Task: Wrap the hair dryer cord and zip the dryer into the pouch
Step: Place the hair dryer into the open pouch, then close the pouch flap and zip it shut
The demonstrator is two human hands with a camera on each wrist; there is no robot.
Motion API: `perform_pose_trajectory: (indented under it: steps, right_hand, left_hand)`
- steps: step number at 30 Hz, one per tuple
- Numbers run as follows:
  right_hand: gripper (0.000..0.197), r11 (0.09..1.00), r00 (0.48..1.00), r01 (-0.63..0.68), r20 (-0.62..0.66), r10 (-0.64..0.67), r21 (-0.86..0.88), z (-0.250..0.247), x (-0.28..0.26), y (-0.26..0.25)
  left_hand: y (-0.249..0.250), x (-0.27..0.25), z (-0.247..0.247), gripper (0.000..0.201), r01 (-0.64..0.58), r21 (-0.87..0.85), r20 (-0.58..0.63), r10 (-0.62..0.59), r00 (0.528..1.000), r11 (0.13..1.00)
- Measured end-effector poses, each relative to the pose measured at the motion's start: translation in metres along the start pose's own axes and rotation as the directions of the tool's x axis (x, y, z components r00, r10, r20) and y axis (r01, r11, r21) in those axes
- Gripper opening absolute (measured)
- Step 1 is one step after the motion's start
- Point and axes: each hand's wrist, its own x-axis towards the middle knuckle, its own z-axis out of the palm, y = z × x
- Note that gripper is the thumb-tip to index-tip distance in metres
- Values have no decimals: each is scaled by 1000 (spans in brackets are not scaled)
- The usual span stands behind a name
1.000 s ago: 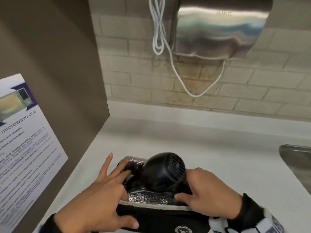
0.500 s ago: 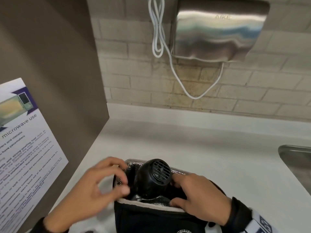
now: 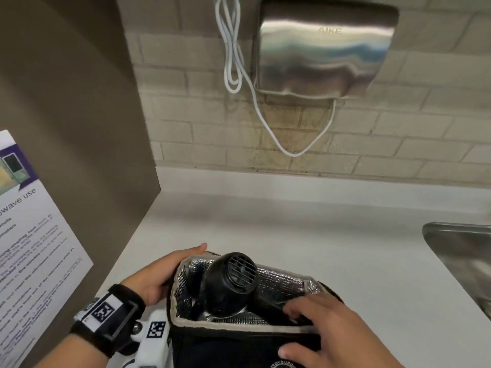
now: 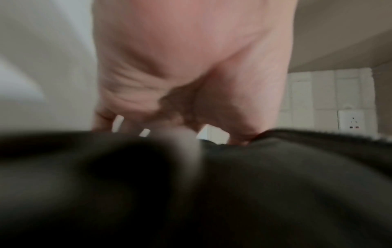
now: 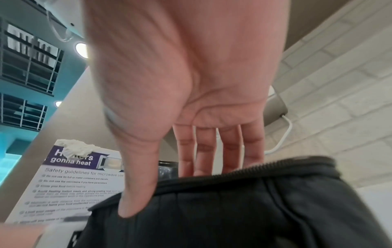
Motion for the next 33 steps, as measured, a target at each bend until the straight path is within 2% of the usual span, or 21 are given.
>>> perform_pose_trajectory:
  steps: [3,5,7,9,11,12,14,16,17,19,20,22,24,26,29,31,33]
  right_hand:
    - [39,993,983,95,-163,-83,65,18,-13,10]
    - [33,980,950,138,-300,-89,145,23,-20,17]
    - [33,975,892,96,-452,5,199,23,-29,23]
    - [36,970,837,23,-536,113,241,21,-37,28]
    - [38,958,790,-54,-575,215,283,22,-44,35]
    - [37,951,775,-91,-579,253,294,23,-47,40]
    - [28,926,755,-154,-563,335,344,25,-53,49]
    - [10,912,739,-197,-557,380,360,26,-57,57]
    - [9,902,748,-221,-528,402,372,27,-58,59]
    - [13,855,763,-263,-446,467,447,25,-57,60]
    - [9,821,767,-280,-399,503,497,22,-54,59]
    - [20,772,787,-259,-336,517,580,16,-44,60]
    - [26,730,800,-177,-336,497,660,10,-28,66]
    - [26,674,842,-139,-272,466,726,8,-10,80]
    - [29,611,950,-200,-1,312,766,7,18,101]
    - [29,602,967,-249,160,198,759,7,30,110]
    - [28,601,967,-251,227,117,759,7,37,115]
  left_hand:
    - [10,-2,4,37,-167,-145,-35,164,986,975]
    - [17,-9,8,39,-321,-131,-101,310,945,938]
    - [25,-19,11,52,-482,-95,-115,471,875,871]
    - [30,-29,10,58,-627,-28,-118,620,776,779]
    - [33,-39,5,46,-730,50,-61,732,679,682]
    - [33,-44,2,40,-760,90,-6,764,646,643]
    - [29,-53,-4,28,-773,165,125,765,632,612]
    - [24,-61,-12,16,-754,323,274,706,653,572]
    - [24,-66,-17,10,-734,430,335,662,670,526]
    - [25,-73,-28,13,-677,612,408,571,713,409]
    - [28,-78,-31,18,-646,666,419,530,737,372]
    - [36,-86,-36,22,-604,724,415,488,768,334]
    - [52,-92,-34,36,-592,747,412,489,768,301]
    - [78,-96,-19,36,-586,765,430,467,773,267]
    - [125,-102,24,19,-634,755,511,454,730,170]
    - [151,-99,57,14,-677,727,577,433,693,116]
    - [172,-90,89,14,-691,721,630,368,684,52]
